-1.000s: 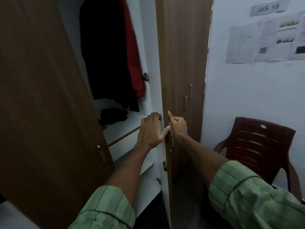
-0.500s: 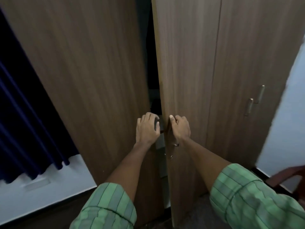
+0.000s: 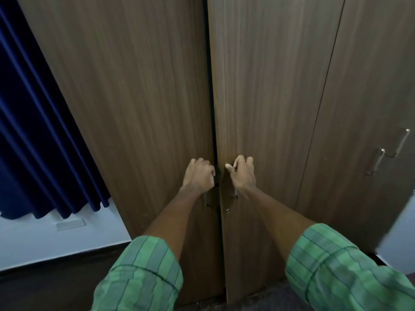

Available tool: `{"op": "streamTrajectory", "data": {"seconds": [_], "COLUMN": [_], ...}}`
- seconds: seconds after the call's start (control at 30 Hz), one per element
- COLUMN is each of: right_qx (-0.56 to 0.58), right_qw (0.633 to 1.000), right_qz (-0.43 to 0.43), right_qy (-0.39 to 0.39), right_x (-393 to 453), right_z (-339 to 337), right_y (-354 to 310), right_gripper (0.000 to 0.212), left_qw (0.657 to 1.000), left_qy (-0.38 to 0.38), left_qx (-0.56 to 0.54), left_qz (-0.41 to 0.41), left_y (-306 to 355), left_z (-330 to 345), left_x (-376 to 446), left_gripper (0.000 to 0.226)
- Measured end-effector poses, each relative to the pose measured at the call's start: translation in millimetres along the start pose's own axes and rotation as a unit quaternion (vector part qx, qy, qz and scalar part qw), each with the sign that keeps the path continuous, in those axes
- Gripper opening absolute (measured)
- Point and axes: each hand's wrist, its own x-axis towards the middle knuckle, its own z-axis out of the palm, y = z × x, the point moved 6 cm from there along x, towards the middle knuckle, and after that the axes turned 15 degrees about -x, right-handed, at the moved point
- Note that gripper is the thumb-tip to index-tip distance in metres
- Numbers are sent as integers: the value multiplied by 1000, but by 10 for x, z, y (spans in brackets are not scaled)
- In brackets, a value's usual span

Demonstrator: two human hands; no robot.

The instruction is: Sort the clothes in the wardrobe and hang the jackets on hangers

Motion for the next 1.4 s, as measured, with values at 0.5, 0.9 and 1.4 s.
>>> {"op": "streamTrajectory", "data": {"seconds": [0.5,0.9,1.4], "right_qx": [-37,-12,-45], "right_qw": [998,995,983], "right_qz": [52,86,132], "right_qy": [-15,-53,-117], "right_x": [202,-56,222], "right_z": [244,725,772], "right_y": [-143,168,106], "right_gripper": [28,31,44], "left_qw": [947,927,926], "left_qy": [-305,-295,-326], "left_qx": [10,212,157], "left_qz": [-99,-93,-107], "left_y": [-279,-197,-343], "left_z": [803,1007,1097], "left_x": [-77,-176,-215], "left_gripper": [48,51,61]}}
